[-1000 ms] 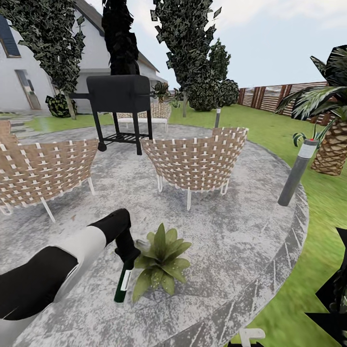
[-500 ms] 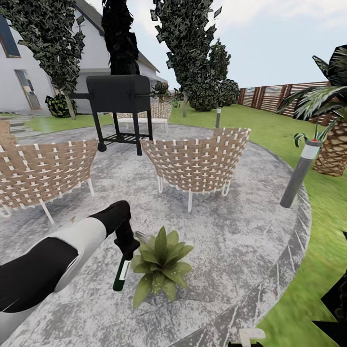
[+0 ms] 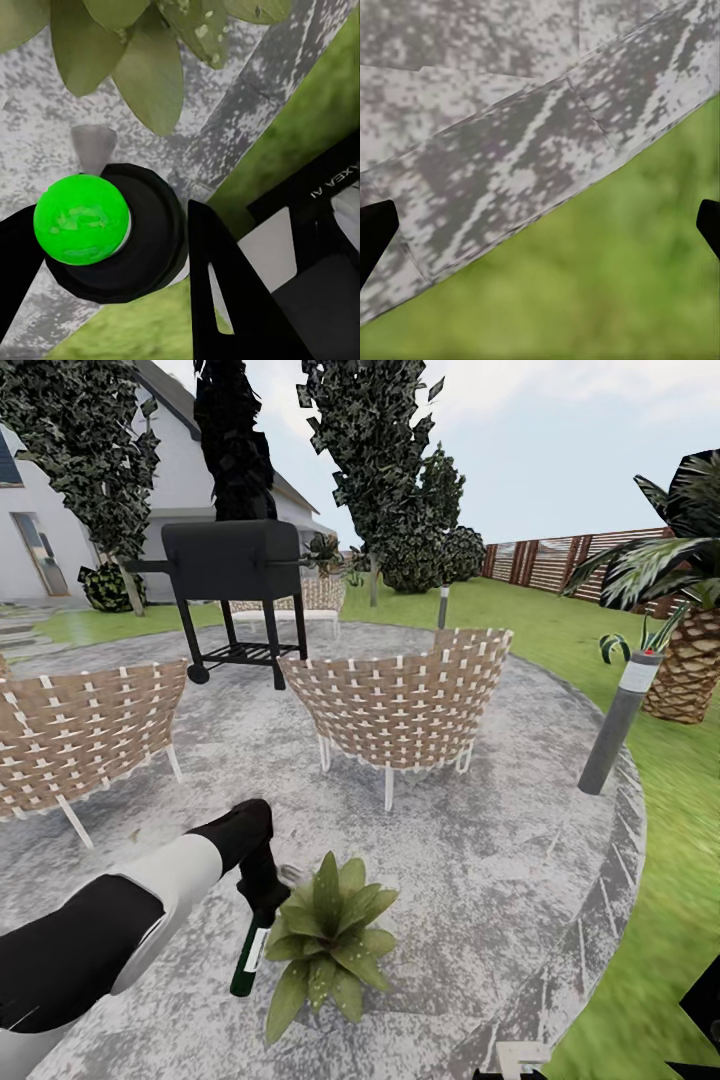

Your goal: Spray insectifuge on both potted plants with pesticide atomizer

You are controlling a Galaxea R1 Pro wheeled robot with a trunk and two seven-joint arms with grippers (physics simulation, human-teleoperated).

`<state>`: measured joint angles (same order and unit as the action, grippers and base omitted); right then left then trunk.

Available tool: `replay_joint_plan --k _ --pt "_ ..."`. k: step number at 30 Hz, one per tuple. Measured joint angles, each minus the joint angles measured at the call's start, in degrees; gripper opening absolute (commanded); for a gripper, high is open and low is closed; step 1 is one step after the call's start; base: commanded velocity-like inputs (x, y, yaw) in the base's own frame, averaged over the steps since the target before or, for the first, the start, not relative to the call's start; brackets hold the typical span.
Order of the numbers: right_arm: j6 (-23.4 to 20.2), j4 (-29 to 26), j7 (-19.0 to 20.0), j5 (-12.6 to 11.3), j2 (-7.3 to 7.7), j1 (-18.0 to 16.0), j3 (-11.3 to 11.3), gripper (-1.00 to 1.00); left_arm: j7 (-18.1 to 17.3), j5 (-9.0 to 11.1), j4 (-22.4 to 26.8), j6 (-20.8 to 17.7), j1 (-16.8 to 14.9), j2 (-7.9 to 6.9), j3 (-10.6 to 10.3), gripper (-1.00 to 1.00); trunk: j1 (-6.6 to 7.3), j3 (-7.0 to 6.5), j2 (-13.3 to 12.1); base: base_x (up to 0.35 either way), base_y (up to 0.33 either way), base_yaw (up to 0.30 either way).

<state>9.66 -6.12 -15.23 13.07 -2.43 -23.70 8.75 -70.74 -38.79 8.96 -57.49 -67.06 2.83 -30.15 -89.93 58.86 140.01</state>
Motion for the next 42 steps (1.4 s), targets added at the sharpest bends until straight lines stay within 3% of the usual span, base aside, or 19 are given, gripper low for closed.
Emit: replay_joint_plan --k 11,18,24,26,28,29,31,32,35,42 --pt "0.0 0.0 0.0 0.0 0.04 0.0 0.0 1.0 0.1 -0.2 0.5 -0.1 0.3 -0.12 -0.3 -1.0 0.0 0.0 0.0 0.0 0.096 0.0" --pt "0.0 0.0 0.0 0.0 0.09 0.0 0.0 1.0 0.1 -0.2 0.7 -0.1 0.1 1.9 -0.3 -1.0 0.0 0.0 0.0 0.0 0.005 -0.099" --pt "0.0 0.0 0.0 0.0 0.09 0.0 0.0 1.0 0.1 -0.1 0.7 -0.1 0.1 2.02 -0.8 -1.0 0.0 0.0 0.0 0.0 0.0 -0.216" --pt "0.0 0.0 0.0 0.0 0.07 0.0 0.0 1.0 -0.4 0.0 0.6 -0.1 -0.1 2.14 -2.7 -1.0 0.0 0.0 0.0 0.0 0.0 -0.051" --pt "0.0 0.0 0.0 0.0 0.07 0.0 0.0 1.0 -4.6 0.1 0.7 0.1 -0.5 2.72 -5.5 -1.0 0.0 0.0 0.0 0.0 0.0 -0.017" --pt "0.0 0.0 0.0 0.0 0.08 0.0 0.0 1.0 -9.1 -0.3 0.8 0.3 -0.7 3.14 -8.0 -1.0 0.0 0.0 0.0 0.0 0.0 -0.006" --pt "0.0 0.0 0.0 0.0 0.08 0.0 0.0 1.0 -18.1 -3.8 2.3 0.4 -1.8 3.66 -14.8 -1.0 0.0 0.0 0.0 0.0 0.0 -0.002" --pt "0.0 0.0 0.0 0.0 0.07 0.0 0.0 1.0 -18.7 -6.5 3.9 0.3 -2.2 3.73 -17.9 -1.0 0.0 0.0 0.0 0.0 0.0 0.0" --pt "0.1 0.0 0.1 0.0 0.03 0.0 -0.1 1.0 -18.7 -8.4 6.5 0.2 -2.8 3.73 -19.5 -1.0 0.0 0.0 0.0 0.0 0.0 0.0" --pt "0.3 0.0 0.1 0.0 0.08 0.0 -0.1 1.0 -18.7 -8.6 8.1 -0.2 -3.6 3.84 -19.6 -1.0 0.02 0.0 0.0 0.073 0.0 0.0"
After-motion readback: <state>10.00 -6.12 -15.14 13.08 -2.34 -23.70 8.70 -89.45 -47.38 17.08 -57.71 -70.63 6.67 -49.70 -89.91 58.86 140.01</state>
